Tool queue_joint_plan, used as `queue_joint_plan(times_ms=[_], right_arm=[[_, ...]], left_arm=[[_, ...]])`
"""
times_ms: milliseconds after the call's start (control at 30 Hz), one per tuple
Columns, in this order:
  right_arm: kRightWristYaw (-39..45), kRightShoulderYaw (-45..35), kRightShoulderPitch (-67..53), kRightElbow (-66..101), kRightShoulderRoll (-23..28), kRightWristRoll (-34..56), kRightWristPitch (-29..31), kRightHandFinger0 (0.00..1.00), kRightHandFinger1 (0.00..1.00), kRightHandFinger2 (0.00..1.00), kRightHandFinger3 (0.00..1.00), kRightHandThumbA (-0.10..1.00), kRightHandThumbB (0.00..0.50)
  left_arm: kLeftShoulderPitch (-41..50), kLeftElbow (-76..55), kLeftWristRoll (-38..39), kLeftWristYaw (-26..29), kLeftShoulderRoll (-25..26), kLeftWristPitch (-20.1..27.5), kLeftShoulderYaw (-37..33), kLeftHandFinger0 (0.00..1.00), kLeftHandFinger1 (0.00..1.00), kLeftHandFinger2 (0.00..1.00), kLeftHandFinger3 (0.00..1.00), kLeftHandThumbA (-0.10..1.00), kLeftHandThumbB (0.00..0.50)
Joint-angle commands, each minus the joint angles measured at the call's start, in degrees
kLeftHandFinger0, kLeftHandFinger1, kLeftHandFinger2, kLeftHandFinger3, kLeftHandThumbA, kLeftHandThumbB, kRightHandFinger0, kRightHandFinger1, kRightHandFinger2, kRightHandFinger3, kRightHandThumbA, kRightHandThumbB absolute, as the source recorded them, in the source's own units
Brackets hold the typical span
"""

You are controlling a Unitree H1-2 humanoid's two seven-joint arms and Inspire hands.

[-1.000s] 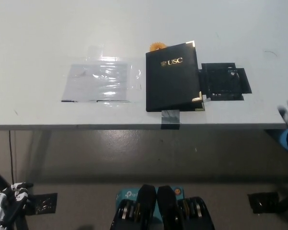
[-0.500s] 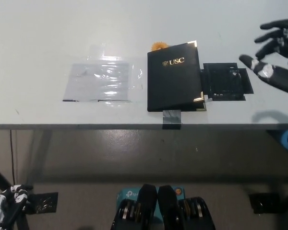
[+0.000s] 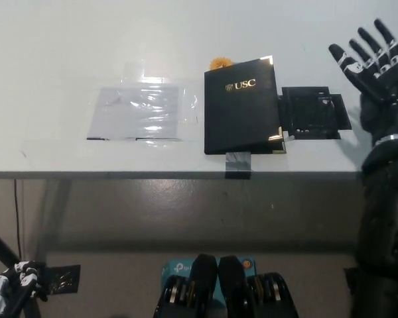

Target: The robot uses its right hand to push the cover of the diary kept in the middle of the desk towards the left to open it

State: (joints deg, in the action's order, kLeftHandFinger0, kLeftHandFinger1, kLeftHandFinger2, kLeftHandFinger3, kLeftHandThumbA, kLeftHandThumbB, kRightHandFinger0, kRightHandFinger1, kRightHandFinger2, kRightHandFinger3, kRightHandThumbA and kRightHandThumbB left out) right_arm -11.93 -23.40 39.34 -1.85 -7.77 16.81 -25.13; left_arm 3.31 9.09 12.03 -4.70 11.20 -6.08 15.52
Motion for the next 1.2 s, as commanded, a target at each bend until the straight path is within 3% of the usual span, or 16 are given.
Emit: queue_joint_plan(times_ms=[0, 100, 200, 233, 367, 600, 767, 900, 1033, 1167], right_arm=[[-3.79, -1.86, 2.95, -2.26, -2.84, 2.9, 5.36, 0.82, 0.9, 0.93, 0.98, 0.99, 0.12], [-4.95, -3.48, 2.63, -4.69, -5.51, 4.42, 7.05, 0.93, 0.97, 0.99, 1.0, 0.99, 0.11], [-4.46, -3.27, 1.82, -5.97, -6.13, 4.34, 8.42, 0.97, 0.99, 1.0, 1.0, 1.0, 0.101], [-4.58, -3.57, 1.15, -7.11, -6.94, 4.71, 9.24, 0.94, 0.97, 0.97, 1.0, 0.98, 0.125], [-3.63, -3.32, -0.51, -8.66, -7.64, 5.54, 10.7, 0.96, 0.97, 0.96, 1.0, 0.97, 0.106], [-0.36, -1.05, -3.3, -12.04, -7.77, 5.66, 15.52, 0.95, 0.97, 0.96, 1.0, 0.95, 0.118], [2.18, 1.26, -6.38, -13.04, -6.52, 5.19, 17.82, 0.91, 0.95, 0.92, 0.98, 0.95, 0.15], [4.49, 0.8, -8.85, -15.2, -5.22, 7.63, 19.19, 0.9, 0.94, 0.9, 0.93, 0.93, 0.225], [4.37, 0.61, -9.19, -15.94, -5.02, 8.69, 19.29, 0.9, 0.93, 0.89, 0.93, 0.95, 0.195], [4.33, 1.59, -8.56, -17.3, -5.02, 8.37, 19.58, 0.88, 0.91, 0.87, 0.91, 0.93, 0.197]], left_arm=[[0.21, -0.71, 0.44, -0.55, 0.4, 1.94, -0.13, 0.33, 0.26, 0.32, 0.45, 0.4, 0.5], [0.25, -0.3, 0.56, -0.89, 0.61, 2.47, -0.15, 0.33, 0.26, 0.32, 0.45, 0.4, 0.5], [0.31, -0.38, 0.41, -0.72, 0.63, 2.41, -0.16, 0.33, 0.27, 0.32, 0.45, 0.4, 0.5], [0.34, -0.64, 0.71, -0.62, 0.4, 2.0, -0.05, 0.32, 0.26, 0.31, 0.44, 0.39, 0.5], [0.6, -0.82, 0.62, -0.6, 0.18, 2.14, -0.17, 0.33, 0.26, 0.31, 0.45, 0.39, 0.5], [1.02, -0.34, 0.47, -0.64, -0.04, 3.42, -0.11, 0.33, 0.27, 0.33, 0.45, 0.4, 0.5], [1.28, -0.05, 0.6, -0.64, -0.42, 3.56, -0.26, 0.32, 0.26, 0.31, 0.45, 0.4, 0.5], [1.17, 0.02, -0.29, -0.58, 0.23, 3.94, -0.67, 0.32, 0.27, 0.33, 0.46, 0.44, 0.5], [0.87, -0.05, -0.16, -0.73, 0.41, 3.58, -0.79, 0.32, 0.27, 0.32, 0.45, 0.44, 0.5], [0.81, 0.3, 0.45, -0.86, 0.28, 3.77, -0.57, 0.34, 0.28, 0.33, 0.45, 0.43, 0.5]])
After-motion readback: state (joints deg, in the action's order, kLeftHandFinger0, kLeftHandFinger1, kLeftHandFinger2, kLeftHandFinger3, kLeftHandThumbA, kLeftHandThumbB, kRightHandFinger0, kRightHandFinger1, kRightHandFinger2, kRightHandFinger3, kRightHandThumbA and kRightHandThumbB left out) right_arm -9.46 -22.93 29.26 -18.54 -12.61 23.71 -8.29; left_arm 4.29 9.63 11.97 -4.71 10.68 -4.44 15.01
